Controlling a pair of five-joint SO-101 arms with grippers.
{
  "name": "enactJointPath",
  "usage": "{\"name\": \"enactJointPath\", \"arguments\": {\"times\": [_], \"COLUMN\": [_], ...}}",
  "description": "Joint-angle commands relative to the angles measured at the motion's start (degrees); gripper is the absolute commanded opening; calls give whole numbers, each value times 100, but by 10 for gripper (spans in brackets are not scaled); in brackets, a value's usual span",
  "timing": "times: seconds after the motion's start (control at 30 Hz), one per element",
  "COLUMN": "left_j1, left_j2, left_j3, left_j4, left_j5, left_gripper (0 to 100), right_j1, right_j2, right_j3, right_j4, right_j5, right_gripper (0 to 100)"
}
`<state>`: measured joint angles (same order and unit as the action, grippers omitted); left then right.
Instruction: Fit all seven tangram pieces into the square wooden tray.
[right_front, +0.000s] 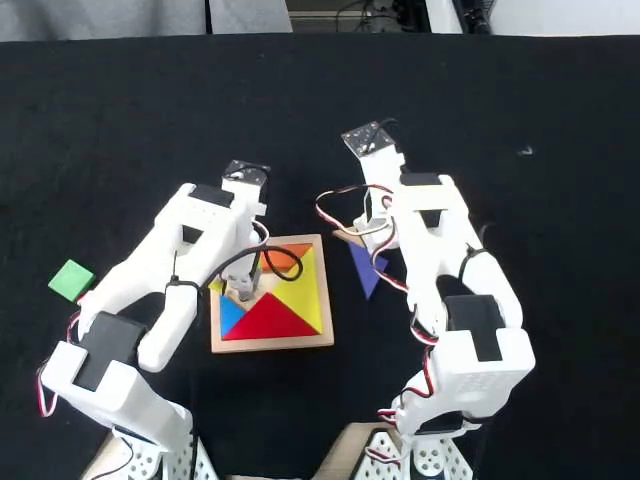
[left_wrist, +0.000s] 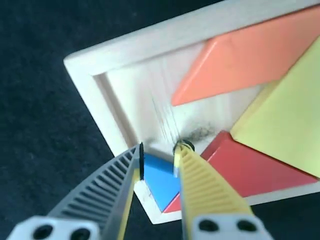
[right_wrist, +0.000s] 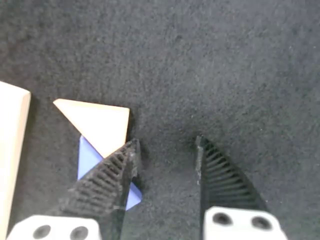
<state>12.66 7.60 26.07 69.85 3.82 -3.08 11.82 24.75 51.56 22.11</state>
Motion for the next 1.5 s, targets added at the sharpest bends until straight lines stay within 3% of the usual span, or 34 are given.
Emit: {"name": "enactJointPath", "arguments": {"times": [0.0,0.37,0.53,0.7,0.9,1.13,1.33,1.47], "left_j1": [-48,-224,-1138,-1947,-2422,-3002,-4066,-4145], "left_j2": [-105,-114,-580,-1644,-2734,-3464,-3754,-3692], "left_j3": [-409,-2536,-3231,-2615,-382,2185,3213,3697], "left_j4": [378,1785,2321,2321,1090,-721,-2207,-2884], "left_j5": [-62,-9,-9,-9,-18,-62,-62,-79], "left_gripper": [120,119,119,119,120,123,123,124], "right_j1": [70,158,167,167,-114,-853,-932,-932], "right_j2": [-22,-75,-154,-769,-1640,-1552,-963,-409], "right_j3": [-180,-180,-163,136,365,251,-426,-813], "right_j4": [-70,-70,-53,-79,-35,475,844,888], "right_j5": [44,26,26,44,220,501,835,1284], "right_gripper": [188,188,188,188,190,191,235,292]}}
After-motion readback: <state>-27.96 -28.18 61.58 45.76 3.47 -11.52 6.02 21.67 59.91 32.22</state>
